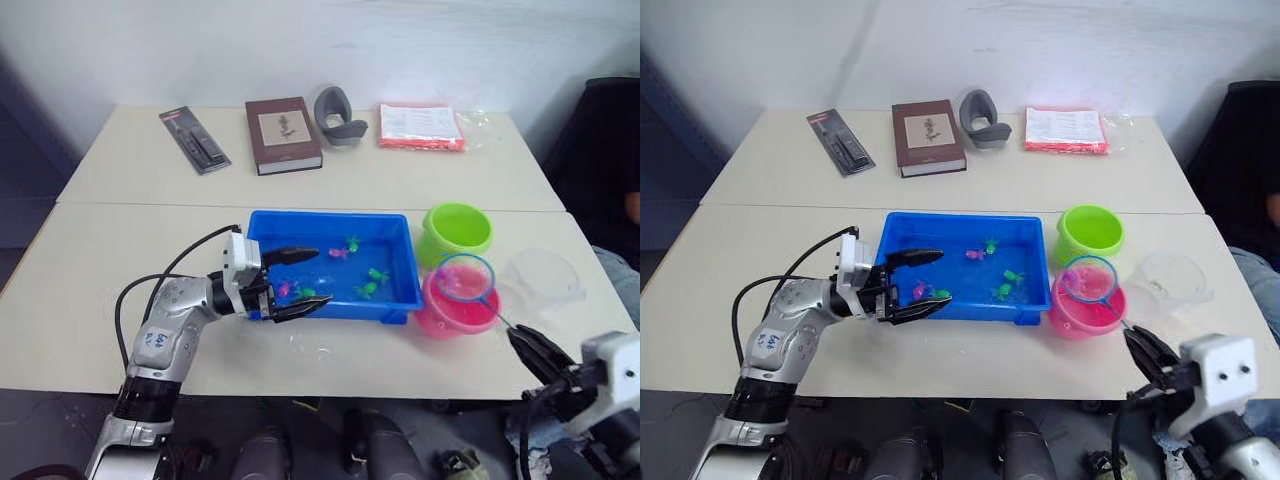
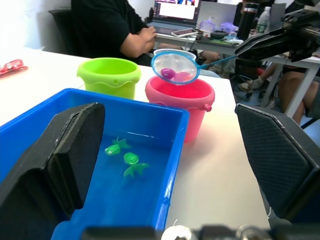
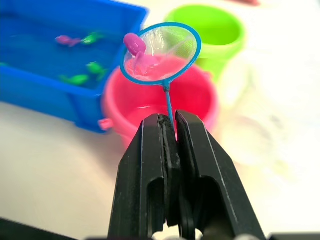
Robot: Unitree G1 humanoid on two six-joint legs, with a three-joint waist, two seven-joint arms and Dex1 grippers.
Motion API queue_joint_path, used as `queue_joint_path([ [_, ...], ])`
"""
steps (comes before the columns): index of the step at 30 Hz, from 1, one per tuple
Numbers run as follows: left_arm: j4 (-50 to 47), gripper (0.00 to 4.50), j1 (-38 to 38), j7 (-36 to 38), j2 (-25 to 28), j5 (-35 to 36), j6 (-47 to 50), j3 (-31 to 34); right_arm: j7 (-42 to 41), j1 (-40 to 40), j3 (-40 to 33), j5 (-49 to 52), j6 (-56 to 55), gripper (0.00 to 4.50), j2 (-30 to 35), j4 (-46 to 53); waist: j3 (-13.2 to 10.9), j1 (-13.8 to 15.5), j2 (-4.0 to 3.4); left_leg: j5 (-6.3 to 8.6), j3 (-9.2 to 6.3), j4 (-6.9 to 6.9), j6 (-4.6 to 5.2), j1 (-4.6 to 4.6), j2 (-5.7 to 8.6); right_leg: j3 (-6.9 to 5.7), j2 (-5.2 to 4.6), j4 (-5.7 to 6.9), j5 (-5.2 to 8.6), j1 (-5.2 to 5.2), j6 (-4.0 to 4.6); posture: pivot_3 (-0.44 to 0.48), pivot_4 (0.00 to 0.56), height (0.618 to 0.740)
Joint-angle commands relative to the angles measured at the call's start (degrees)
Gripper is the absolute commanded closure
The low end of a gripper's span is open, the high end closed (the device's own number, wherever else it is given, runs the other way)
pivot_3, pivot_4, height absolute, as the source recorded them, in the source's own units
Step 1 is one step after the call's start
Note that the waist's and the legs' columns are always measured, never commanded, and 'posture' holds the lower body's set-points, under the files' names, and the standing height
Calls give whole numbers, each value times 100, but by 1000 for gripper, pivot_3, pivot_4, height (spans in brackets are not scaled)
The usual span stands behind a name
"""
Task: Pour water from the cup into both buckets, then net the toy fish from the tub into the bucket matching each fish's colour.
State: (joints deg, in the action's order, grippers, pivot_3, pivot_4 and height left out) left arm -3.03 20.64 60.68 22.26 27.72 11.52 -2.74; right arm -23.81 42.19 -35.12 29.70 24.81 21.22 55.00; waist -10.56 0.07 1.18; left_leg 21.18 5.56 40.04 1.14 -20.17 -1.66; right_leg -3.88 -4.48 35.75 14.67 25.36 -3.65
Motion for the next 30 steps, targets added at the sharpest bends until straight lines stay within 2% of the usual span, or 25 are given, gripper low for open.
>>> queue_joint_path([
  [1, 72, 14, 122, 112, -54, -22, -129, -84, -17, 363, -125, -1264, -980, 4500, -33, 344, 0, -2, 0, 0, -1, 0, 0, 0, 0, 0, 2, 0, 0, 0, 0, 0, 150, 740],
  [7, 233, 14, 251, 182, -126, -50, -187, -131, 47, 546, 201, -3010, -2529, 4500, -30, -313, 1, 4, -1, -1, -2, 1, -1, 0, 4, 0, 7, -2, 1, 1, 1, 0, 150, 740],
  [13, 335, 14, 358, 207, -179, -82, -240, -144, 753, 502, 148, -5933, -4066, 4500, 365, -1050, 1, 4, -1, -3, -2, 1, -6, -2, 5, 0, 7, -5, 2, 1, 3, 0, 150, 740],
  [17, 360, 14, 381, 199, -200, -103, -284, -153, 1265, 506, 93, -6582, -4572, 4500, 284, -1418, 1, 4, -1, -19, -3, 0, -33, -2, 5, 1, 8, -6, 3, 1, 5, 0, 150, 740],
  [20, 407, 14, 395, 190, -192, -123, -343, -120, 1247, 302, 177, -5667, -4714, 4500, 176, -1353, 1, 2, -1, -19, -5, 0, -34, -2, 3, 1, 7, -6, 4, 1, 6, 0, 150, 740],
  [23, 567, 14, 442, 190, -85, -112, -395, 38, 767, -250, 657, -4019, -4049, 4500, 153, -900, 1, -36, -1, -18, -3, 0, -31, 1, 0, 8, 2, -4, 3, -1, 5, 0, 150, 740],
  [25, 759, 14, 495, 195, 88, -106, -439, 233, 375, -818, 1241, -2461, -2788, 4500, 295, -475, 0, -50, 0, -16, -3, 0, -27, 5, -7, 14, -1, 3, 3, 0, 7, 0, 150, 740],
  [30, 1077, 14, 521, 249, 483, -121, -540, 568, 123, -2113, 1894, -449, -93, 4500, 998, -116, 0, -11, 0, -16, -24, 0, -25, 7, -16, -5, -5, 17, 10, 1, 22, 0, 150, 740],
])
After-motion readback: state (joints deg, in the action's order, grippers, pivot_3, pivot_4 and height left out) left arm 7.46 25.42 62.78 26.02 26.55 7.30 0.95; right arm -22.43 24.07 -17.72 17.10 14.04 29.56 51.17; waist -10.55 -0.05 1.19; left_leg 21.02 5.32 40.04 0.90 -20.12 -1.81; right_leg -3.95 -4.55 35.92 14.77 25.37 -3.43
